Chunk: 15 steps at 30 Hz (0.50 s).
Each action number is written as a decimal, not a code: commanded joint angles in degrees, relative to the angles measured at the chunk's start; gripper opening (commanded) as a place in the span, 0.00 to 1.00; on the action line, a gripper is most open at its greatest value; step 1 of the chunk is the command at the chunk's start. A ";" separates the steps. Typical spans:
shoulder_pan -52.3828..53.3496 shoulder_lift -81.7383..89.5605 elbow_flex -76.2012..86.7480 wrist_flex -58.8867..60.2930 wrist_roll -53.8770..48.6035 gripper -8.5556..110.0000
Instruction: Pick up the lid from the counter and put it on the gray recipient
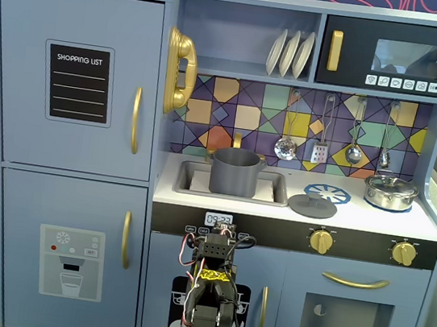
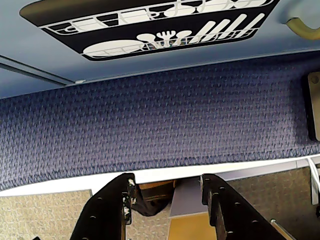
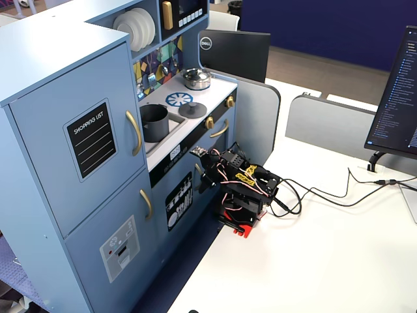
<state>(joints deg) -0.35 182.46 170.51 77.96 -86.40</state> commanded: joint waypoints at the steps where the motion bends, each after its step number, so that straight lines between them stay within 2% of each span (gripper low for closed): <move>1: 4.04 -0.35 1.49 9.58 0.09 0.07; 9: 4.13 -0.35 1.49 9.49 -0.35 0.07; 15: 6.59 -0.44 -1.32 2.02 0.97 0.07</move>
<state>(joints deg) 3.96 182.46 170.51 77.87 -86.31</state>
